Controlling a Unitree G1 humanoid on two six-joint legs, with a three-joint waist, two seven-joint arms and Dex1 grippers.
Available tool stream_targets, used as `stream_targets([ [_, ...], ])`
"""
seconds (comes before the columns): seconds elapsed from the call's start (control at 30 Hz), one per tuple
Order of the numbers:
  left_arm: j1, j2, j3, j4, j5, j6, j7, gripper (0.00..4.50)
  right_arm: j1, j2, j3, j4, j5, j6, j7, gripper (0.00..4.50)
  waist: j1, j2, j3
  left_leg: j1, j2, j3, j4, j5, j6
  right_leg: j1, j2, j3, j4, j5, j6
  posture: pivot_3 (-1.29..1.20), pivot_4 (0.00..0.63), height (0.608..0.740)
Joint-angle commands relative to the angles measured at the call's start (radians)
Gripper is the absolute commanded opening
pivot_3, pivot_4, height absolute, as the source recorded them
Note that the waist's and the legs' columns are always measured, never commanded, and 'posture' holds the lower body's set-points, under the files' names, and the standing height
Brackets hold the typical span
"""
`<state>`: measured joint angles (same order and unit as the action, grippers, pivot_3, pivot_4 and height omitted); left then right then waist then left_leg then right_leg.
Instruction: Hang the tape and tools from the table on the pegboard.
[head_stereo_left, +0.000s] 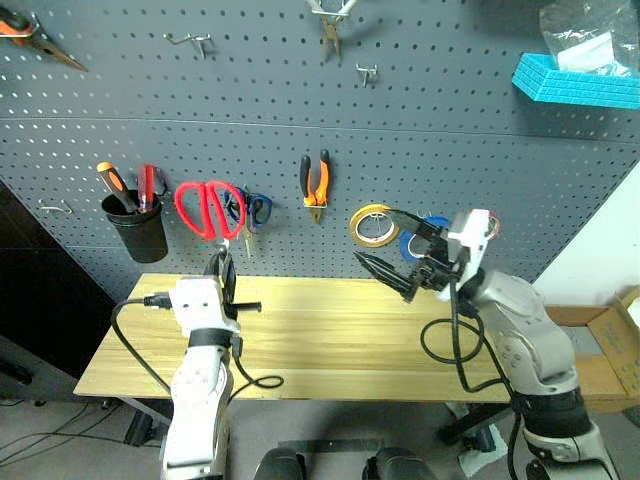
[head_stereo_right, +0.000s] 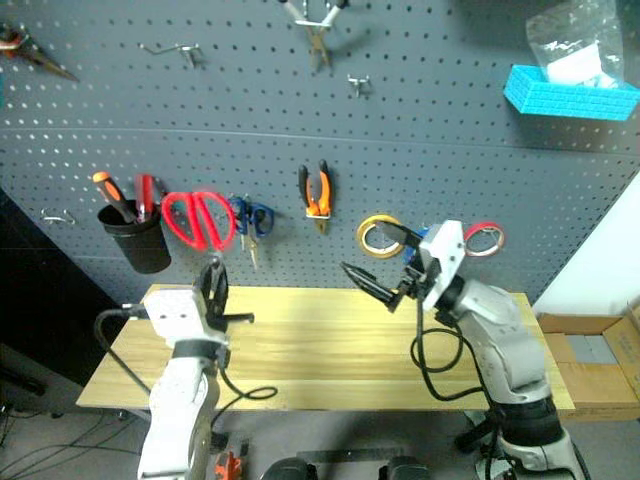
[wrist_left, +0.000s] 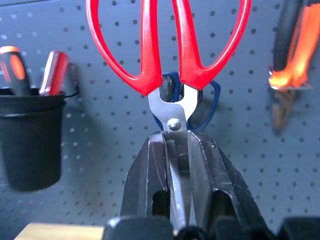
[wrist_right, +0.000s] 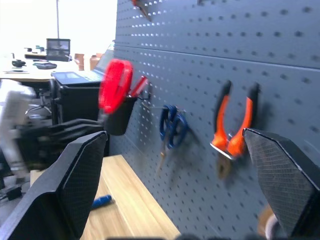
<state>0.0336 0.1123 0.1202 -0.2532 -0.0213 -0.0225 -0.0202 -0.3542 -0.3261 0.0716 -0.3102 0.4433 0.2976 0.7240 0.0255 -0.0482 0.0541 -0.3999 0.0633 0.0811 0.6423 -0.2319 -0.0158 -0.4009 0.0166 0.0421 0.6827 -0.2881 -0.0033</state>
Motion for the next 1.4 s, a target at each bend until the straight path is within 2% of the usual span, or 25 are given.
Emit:
stream_targets([
  [0.03,-0.057,0.022,0.002,0.047,-0.025,0.025,-0.039,0.25,-0.045,0.008,0.000,0.024,-0.018,-0.017,-0.014,4.50,0.000,0.000,-0.001,0.000,0.000,0.000,0.000,0.000,0.000,0.001,0.000,0.000,0.000,0.000,0.000,0.14,0.000,0.740],
  [0.33,-0.174,0.032,-0.010,0.166,-0.039,0.104,-0.067,0.25,-0.064,0.031,0.005,0.064,-0.048,-0.040,-0.022,4.50,0.001,0.000,-0.002,0.000,0.000,0.000,0.001,-0.001,0.002,0.001,0.000,0.000,0.000,0.001,-0.001,0.12,0.000,0.740],
  [0.8,-0.157,0.050,-0.030,0.191,-0.017,0.230,-0.071,0.25,-0.048,0.011,-0.005,0.030,-0.035,-0.005,-0.042,4.50,0.000,0.001,-0.004,0.000,0.000,0.000,0.002,-0.001,0.002,0.001,0.000,0.000,0.001,0.001,-0.001,0.11,0.011,0.740],
  [1.2,-0.179,0.044,-0.009,0.216,-0.035,0.193,-0.073,4.41,-0.030,0.000,0.004,0.013,-0.033,-0.013,-0.022,4.50,0.000,0.001,-0.003,0.000,0.000,0.000,0.002,-0.001,0.002,0.001,0.000,0.001,0.001,0.001,-0.001,0.11,0.027,0.740],
  [1.4,-0.087,0.058,-0.032,0.186,-0.021,0.235,-0.093,4.46,0.037,-0.025,0.058,-0.020,-0.052,-0.015,0.026,4.50,-0.002,0.003,-0.002,0.001,0.000,0.000,0.002,-0.001,0.002,0.002,-0.001,0.001,0.000,0.001,-0.001,0.12,0.075,0.740],
])
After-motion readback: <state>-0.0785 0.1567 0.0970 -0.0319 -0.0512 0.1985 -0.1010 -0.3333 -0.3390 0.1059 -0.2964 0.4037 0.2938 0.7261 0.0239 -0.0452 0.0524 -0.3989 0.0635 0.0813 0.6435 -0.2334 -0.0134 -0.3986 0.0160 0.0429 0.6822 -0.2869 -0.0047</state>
